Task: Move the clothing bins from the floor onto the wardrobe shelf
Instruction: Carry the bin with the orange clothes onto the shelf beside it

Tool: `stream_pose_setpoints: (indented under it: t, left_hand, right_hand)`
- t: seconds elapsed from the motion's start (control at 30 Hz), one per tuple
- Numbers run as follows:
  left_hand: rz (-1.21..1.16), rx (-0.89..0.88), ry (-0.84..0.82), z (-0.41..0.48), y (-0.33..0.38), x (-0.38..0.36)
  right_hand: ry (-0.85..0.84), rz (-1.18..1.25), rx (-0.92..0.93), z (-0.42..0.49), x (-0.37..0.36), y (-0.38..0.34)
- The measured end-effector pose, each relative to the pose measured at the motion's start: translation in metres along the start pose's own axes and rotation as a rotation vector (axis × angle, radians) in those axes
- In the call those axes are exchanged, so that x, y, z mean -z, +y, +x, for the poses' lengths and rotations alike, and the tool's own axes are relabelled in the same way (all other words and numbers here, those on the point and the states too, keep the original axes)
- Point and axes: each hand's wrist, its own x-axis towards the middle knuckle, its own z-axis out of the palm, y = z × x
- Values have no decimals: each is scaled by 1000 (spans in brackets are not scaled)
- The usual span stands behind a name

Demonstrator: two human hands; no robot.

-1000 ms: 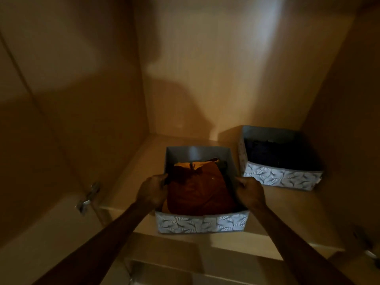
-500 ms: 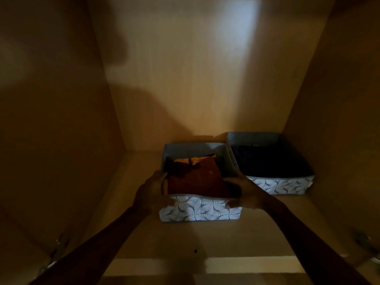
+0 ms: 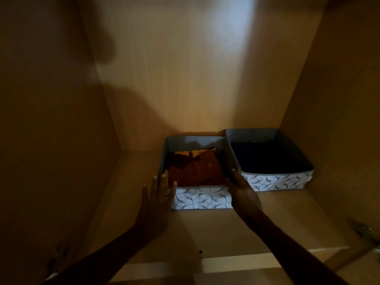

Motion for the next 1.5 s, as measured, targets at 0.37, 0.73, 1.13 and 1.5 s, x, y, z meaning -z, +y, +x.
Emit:
stream_pose_setpoints:
  t: [0.37, 0.73, 1.13, 1.5]
  left_hand:
    - [-127, 7, -58, 8, 8, -6]
    - [-134, 138, -175, 45, 8, -10]
    - [-149, 113, -316, 60, 1, -2]
    - [-471, 163, -145, 22, 7, 26]
  right_hand:
    - [-182, -251, 120, 6, -8, 1]
    - [-240, -250, 118, 42, -10, 4]
    - [-268, -227, 115, 62, -13, 9]
    - [-214, -54, 74, 25, -18, -6]
